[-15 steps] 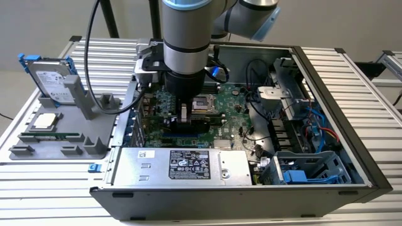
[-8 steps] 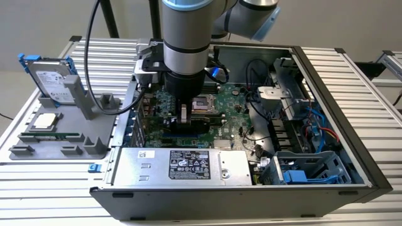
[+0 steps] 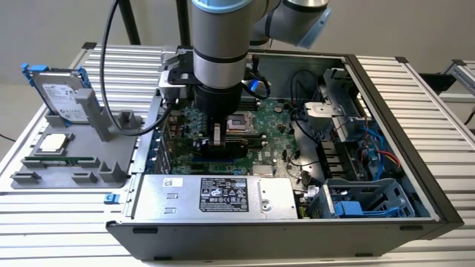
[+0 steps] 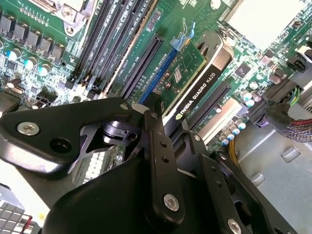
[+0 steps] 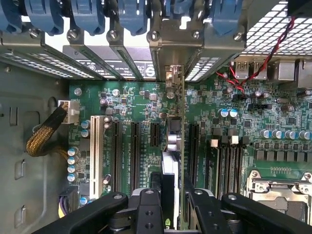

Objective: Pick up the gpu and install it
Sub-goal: 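Insert the gpu into the slot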

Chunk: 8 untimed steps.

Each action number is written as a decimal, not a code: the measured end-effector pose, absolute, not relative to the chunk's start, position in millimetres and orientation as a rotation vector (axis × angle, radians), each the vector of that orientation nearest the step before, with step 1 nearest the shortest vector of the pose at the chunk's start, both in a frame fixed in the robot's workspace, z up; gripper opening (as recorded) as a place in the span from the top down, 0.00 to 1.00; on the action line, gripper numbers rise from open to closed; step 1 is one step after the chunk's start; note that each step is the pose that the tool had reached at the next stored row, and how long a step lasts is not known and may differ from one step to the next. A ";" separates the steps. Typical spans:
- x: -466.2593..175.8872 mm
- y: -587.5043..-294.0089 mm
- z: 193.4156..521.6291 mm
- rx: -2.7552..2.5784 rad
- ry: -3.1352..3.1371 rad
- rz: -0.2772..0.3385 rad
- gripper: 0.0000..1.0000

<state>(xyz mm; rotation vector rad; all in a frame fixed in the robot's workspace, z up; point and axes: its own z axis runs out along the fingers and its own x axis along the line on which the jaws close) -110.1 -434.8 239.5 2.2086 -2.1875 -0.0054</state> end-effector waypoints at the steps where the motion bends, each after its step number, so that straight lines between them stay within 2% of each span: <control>1: -110.1 -434.6 239.9 2.209 -2.188 -0.006 1.00; 8: -110.1 -434.7 240.9 2.211 -2.190 -0.009 1.00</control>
